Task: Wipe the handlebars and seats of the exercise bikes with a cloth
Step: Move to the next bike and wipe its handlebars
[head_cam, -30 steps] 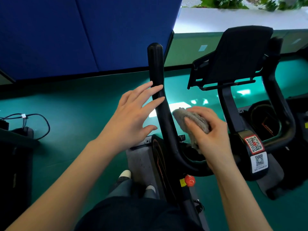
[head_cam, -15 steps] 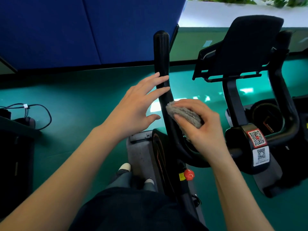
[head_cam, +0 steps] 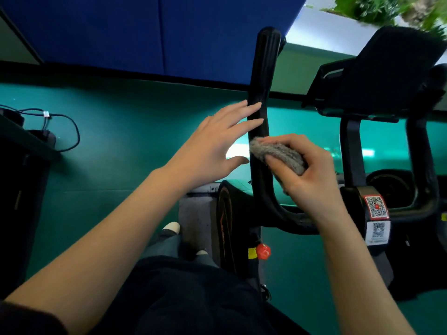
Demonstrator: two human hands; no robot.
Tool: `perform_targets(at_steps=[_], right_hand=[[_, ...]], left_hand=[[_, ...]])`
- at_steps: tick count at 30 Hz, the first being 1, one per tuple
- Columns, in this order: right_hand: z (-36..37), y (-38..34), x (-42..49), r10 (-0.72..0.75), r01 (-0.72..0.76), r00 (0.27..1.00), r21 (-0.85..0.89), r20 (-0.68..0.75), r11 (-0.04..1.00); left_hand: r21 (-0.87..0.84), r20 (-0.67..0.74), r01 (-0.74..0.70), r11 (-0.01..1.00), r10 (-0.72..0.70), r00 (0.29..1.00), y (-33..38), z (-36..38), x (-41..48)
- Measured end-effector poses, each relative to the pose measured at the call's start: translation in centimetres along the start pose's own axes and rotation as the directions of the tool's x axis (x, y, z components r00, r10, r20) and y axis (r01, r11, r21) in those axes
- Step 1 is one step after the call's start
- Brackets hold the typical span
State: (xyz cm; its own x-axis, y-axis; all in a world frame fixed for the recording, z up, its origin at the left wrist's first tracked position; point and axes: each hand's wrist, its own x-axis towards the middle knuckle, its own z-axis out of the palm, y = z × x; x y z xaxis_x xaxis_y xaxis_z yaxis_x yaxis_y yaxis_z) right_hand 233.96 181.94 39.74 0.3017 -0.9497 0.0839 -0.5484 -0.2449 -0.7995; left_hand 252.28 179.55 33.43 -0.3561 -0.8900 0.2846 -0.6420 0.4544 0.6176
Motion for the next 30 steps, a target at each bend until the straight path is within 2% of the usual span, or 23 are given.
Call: perform_targets(at_steps=[3,9,13,16,18,21,26,30], right_hand=[[0.6,0.7,-1.4,-0.033,0.037,0.998,-0.074,0.049,0.997],[-1.4,1.3,-4.1,-0.042,0.048,0.974,-0.021,0.221,0.999],[-1.7,1.0,-3.2,-0.039,0.029,0.988,0.072,0.149,0.997],[-1.3,1.3,-3.4,-0.055,0.052,0.977,0.019,0.207,0.998],[-1.7,1.3,-3.3,-0.049,0.039,0.969,0.043,0.244,0.998],[-2.2,0.7,-1.4,-0.100,0.088,0.974,0.065,0.203,0.994],[-1.4,-0.6,4.7,-0.217,0.265,0.937,-0.150,0.275,0.952],[-0.9,-0.7,6.2,-0.210,0.399,0.860,-0.357,0.465,0.845]], left_hand=[[-0.096,-0.035,0.082,0.992,-0.085,0.996,0.3,0.6,-1.3],[-0.257,-0.054,0.204,0.945,-0.225,0.973,2.0,1.7,-3.4],[-0.309,-0.049,0.236,0.922,-0.263,0.964,3.1,2.3,-4.3],[-0.362,-0.037,0.306,0.881,-0.341,0.939,3.6,3.1,-5.1],[-0.409,-0.037,0.358,0.839,-0.408,0.912,4.1,3.6,-5.6],[-0.468,-0.046,0.400,0.788,-0.474,0.880,5.4,4.5,-5.9],[-0.508,-0.119,0.419,0.752,-0.543,0.831,6.4,5.8,-5.9],[-0.578,-0.121,0.437,0.689,-0.602,0.789,6.8,6.6,-6.3]])
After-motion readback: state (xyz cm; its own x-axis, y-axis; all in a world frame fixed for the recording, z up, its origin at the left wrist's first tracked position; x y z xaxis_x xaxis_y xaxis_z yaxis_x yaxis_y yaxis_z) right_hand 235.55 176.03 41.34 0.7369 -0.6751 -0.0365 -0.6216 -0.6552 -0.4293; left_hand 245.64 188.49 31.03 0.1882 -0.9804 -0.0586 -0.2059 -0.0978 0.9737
